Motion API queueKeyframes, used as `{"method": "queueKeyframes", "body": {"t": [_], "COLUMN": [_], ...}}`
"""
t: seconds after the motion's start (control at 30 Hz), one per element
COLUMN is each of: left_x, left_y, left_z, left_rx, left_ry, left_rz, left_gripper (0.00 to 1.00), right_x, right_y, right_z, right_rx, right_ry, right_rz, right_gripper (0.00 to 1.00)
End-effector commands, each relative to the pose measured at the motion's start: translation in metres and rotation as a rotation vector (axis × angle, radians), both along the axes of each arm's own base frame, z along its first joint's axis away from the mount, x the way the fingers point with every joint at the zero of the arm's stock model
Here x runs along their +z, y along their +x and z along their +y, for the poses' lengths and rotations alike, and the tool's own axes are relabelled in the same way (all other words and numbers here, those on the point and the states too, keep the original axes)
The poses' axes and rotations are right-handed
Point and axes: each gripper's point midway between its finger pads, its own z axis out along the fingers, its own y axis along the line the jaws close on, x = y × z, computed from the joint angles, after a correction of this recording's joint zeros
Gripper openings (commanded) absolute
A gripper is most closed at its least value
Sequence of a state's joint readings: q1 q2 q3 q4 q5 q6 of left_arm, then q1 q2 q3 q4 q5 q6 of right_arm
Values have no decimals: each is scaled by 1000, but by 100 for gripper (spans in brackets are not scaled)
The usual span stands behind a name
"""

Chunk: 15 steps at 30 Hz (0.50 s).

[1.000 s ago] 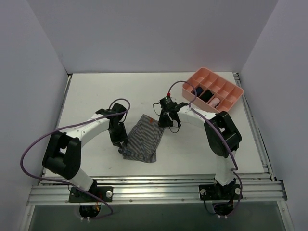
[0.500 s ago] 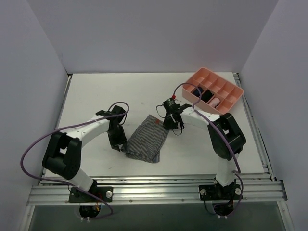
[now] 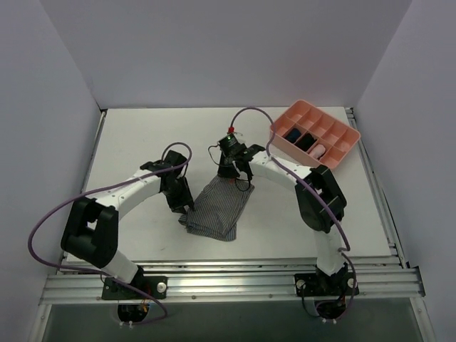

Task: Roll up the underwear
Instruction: Fold the underwear

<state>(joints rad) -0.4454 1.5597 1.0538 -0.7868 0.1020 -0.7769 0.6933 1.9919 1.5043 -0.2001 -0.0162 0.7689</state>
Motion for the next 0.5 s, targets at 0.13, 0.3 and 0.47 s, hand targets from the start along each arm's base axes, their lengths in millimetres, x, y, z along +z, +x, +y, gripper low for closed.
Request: {"method": "queueKeyframes", "body": {"t": [0.13,0.3,0.47], "left_x": [-48,-74,-57], "left_y": [-11,-25,-20], "left_z": [-2,16,20], "left_rx": [54,69,55], "left_ry": [-12,79,112], "left_rz": [81,137,126], "left_gripper": [41,41,41], "right_x": [-44,-57,-24], "right_y": [20,33,36], "right_z": [-4,-21,-22], "right_rx": [17,1,30], "right_ry": [-56,-113,-80], "right_rz": [32,15,-12], "right_gripper": [3,4,5]}}
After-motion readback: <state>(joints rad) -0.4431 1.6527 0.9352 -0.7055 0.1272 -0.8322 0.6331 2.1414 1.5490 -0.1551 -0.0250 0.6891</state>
